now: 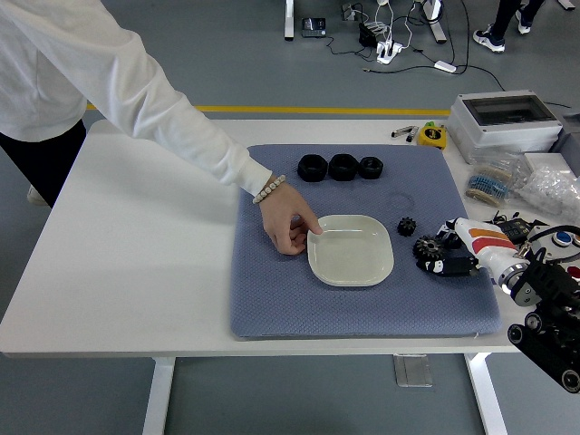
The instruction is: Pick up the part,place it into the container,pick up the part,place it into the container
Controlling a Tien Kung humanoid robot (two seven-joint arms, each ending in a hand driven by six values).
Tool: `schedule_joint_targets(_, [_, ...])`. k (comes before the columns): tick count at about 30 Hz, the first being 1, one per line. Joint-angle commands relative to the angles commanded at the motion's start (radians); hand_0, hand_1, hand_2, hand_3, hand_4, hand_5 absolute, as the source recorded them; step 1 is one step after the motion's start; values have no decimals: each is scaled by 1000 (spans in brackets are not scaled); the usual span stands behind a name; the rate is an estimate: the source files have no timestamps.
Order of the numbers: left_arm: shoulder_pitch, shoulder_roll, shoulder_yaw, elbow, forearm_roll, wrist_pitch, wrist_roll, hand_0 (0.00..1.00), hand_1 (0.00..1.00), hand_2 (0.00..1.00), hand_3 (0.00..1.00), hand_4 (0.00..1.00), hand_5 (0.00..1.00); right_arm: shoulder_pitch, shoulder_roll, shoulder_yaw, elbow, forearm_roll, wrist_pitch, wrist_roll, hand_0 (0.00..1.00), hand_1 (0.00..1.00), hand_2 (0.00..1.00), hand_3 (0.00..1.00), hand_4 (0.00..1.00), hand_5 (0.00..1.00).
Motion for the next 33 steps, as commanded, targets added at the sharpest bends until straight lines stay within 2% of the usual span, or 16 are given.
schedule_joint_targets(2, [1, 1, 0, 0, 0, 0, 0, 691, 702, 740, 642, 665, 657, -1, 0, 0, 1, 3, -7, 1, 67, 197, 327, 442, 871, 512])
schedule_joint_targets(3, [2, 1, -1, 0, 2, -1, 0, 692, 704, 740, 642, 664, 658, -2, 0, 0, 1, 5, -10, 1, 23, 119, 238, 394, 780, 516])
schedule_joint_targets(8, [2, 2, -2, -1, 6, -3, 0, 692, 704, 740, 642, 664, 658, -2, -3, 3, 5, -4, -25, -5, 23, 119, 238, 394, 780, 516])
schedule_joint_targets(9, [1, 2, -1, -1, 6, -3, -1, 692, 703, 740, 642, 664, 657, -1, -5, 6, 7, -12, -30, -12, 2, 64, 178, 360, 767, 483])
schedule_joint_targets(16, [-3, 2, 5, 0, -4, 0, -6, 693, 702, 740, 642, 665, 657, -5, -20, 35, 25, -31, -46, -29, 2, 41, 156, 339, 791, 480])
schedule_joint_targets(24, [-4, 2, 3, 1, -3, -1, -7, 691, 703, 739, 642, 665, 656, -10, -31, 69, 103, -65, -87, -52, 2, 43, 159, 345, 807, 463])
schedule_joint_targets(32, [-5, 2, 8, 1, -9, -2, -8, 692, 702, 738, 641, 666, 658, -14, -35, 82, 194, -82, -100, -59, 2, 46, 162, 344, 800, 487])
schedule_joint_targets(33, [-5, 3, 9, 1, -10, -2, -9, 692, 702, 737, 641, 666, 657, -15, -35, 82, 210, -83, -102, -60, 2, 49, 163, 347, 792, 452])
